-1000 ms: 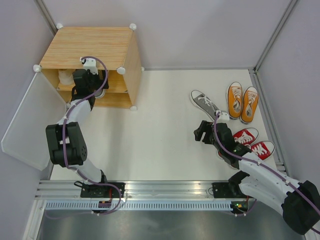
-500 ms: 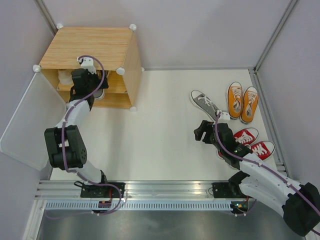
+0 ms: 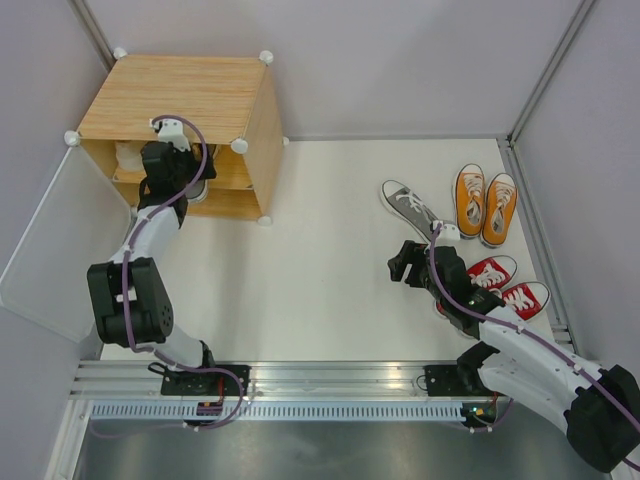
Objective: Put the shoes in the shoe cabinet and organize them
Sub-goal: Place the shoe in the shoe cabinet.
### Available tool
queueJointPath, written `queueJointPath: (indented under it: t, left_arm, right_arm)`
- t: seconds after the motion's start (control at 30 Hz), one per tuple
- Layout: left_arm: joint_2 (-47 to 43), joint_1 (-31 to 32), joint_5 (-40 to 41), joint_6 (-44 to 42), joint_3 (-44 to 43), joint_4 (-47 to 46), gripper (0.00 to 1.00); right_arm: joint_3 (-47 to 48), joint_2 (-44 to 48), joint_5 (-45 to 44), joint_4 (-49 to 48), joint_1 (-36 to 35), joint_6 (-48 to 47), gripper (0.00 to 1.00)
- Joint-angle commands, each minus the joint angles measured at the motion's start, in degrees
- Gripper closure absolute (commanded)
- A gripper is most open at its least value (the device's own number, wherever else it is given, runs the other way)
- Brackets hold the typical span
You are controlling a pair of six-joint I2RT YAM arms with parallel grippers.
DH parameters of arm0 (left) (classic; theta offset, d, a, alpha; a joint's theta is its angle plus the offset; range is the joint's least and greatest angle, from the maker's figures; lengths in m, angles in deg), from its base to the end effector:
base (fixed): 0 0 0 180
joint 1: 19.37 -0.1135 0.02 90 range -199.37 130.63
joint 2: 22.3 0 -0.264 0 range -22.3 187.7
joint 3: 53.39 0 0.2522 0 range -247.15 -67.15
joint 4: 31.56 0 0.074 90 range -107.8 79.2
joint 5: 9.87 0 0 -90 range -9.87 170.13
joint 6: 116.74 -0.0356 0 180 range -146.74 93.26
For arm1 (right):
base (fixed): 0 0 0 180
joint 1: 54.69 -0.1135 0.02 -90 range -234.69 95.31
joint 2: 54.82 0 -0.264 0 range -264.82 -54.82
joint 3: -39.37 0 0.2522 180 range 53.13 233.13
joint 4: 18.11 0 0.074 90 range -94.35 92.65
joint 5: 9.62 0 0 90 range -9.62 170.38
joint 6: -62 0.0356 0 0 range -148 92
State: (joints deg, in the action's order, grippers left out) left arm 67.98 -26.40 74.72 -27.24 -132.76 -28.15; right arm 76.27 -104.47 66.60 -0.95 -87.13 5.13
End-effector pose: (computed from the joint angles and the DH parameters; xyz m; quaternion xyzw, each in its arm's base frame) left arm 0.3726 0.0426 0.3027 -0.0160 0.7892 0.0030 0.6139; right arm 0.1642 0.0943 0.2049 0.0652 0.8590 0.1819 0.4741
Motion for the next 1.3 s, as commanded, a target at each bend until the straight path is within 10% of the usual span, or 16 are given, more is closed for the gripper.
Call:
queueJointPath:
  t: [0.0,1.27]
  left_arm:
    - [-8.8,-0.18,-0.74,2.6,0.29,-17.33,0.0]
    - [-3.18,-0.09,3.12,-1.27,19.02,-26.65,0.0]
  right_arm:
    - [-0.2,0.34,0.42,-2.17,0.1,-0.78,0.2]
    - [-0.11,-1.41,1.39,-2.78,0.1,-0.69,0.2]
